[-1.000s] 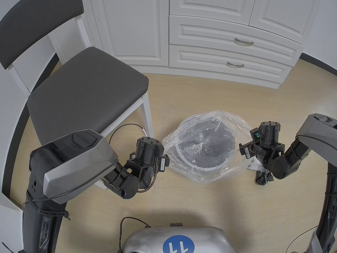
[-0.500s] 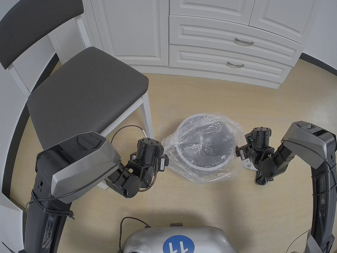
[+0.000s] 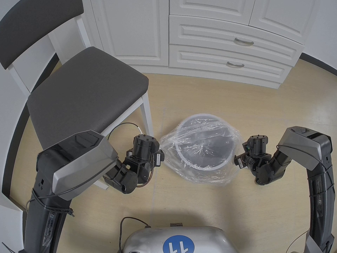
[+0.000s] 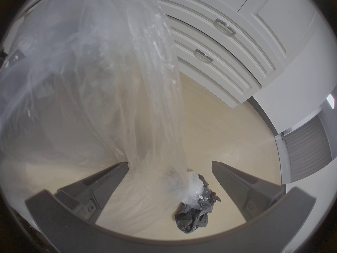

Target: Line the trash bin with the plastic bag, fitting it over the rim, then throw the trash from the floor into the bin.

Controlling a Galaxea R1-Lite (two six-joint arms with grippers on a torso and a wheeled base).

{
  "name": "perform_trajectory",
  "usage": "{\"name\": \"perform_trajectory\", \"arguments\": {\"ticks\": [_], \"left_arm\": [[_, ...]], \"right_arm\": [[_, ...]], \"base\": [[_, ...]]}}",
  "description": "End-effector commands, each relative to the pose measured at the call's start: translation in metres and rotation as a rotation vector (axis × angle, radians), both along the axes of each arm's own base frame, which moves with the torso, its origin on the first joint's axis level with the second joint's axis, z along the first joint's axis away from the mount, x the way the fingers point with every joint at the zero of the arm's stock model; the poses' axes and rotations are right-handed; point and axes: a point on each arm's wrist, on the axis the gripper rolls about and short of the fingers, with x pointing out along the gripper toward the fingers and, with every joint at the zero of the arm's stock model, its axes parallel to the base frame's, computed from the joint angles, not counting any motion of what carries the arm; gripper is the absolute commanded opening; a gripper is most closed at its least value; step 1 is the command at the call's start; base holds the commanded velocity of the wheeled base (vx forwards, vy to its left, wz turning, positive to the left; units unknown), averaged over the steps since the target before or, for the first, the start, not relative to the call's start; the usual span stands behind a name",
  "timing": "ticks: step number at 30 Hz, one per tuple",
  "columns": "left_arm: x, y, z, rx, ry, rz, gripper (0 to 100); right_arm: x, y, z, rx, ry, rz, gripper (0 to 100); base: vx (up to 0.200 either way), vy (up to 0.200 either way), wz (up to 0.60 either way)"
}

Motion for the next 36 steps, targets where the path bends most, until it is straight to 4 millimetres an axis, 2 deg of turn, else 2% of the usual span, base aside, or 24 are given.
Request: {"name": "perform_trajectory", "arguments": {"ticks": [1,5,10,15,17,18,19,20,26,28,31,34,35,36], "left_arm": [[-0.004,0.008,0.033,-0.023,-0.051,0.019,100],[-0.007,0.010,0.043,-0.030,-0.066,0.018,100],[-0.008,0.010,0.042,-0.029,-0.064,0.017,100],[-0.014,0.008,0.051,-0.034,-0.074,0.010,100],[-0.025,0.006,0.061,-0.037,-0.079,-0.008,100],[-0.025,0.006,0.061,-0.037,-0.079,-0.008,100],[-0.037,0.002,0.067,-0.035,-0.076,-0.032,100],[-0.043,0.001,0.070,-0.031,-0.072,-0.042,100],[-0.093,-0.005,0.081,0.022,-0.033,-0.148,100],[-0.108,-0.010,0.087,0.026,-0.034,-0.199,100],[-0.113,-0.017,0.099,0.057,-0.067,-0.293,100],[-0.102,-0.028,0.109,0.180,-0.139,-0.389,100],[-0.100,-0.029,0.108,0.201,-0.141,-0.398,100],[-0.092,-0.034,0.104,0.259,-0.154,-0.415,100]], "right_arm": [[-0.024,0.013,0.016,-0.010,0.028,0.043,100],[-0.050,0.029,0.019,-0.034,0.097,0.107,100],[-0.067,0.042,0.017,-0.046,0.131,0.154,100],[-0.065,0.031,0.037,-0.034,0.081,0.125,100],[-0.070,0.023,0.059,-0.034,0.039,0.115,100],[-0.070,0.023,0.059,-0.034,0.039,0.115,100],[-0.078,0.020,0.075,-0.030,0.011,0.118,100],[-0.083,0.019,0.082,-0.027,0.001,0.120,100],[-0.110,0.020,0.110,-0.001,-0.040,0.186,100],[-0.113,0.015,0.120,0.006,-0.067,0.179,100],[-0.112,0.004,0.132,0.017,-0.102,0.158,100],[-0.110,-0.011,0.145,0.024,-0.152,0.117,100],[-0.110,-0.013,0.147,0.023,-0.159,0.108,100],[-0.115,-0.025,0.158,0.011,-0.187,0.077,100]], "base": [[0.000,0.000,0.00],[0.000,0.000,0.00],[0.000,0.000,0.00],[0.000,0.000,0.00],[0.000,0.000,0.00],[0.000,0.000,0.00],[0.000,0.000,0.00],[0.000,0.000,0.00],[0.000,0.000,0.00],[0.000,0.000,0.00],[0.000,0.000,0.00],[0.000,0.000,0.00],[0.000,0.000,0.00],[0.000,0.000,0.00]]}}
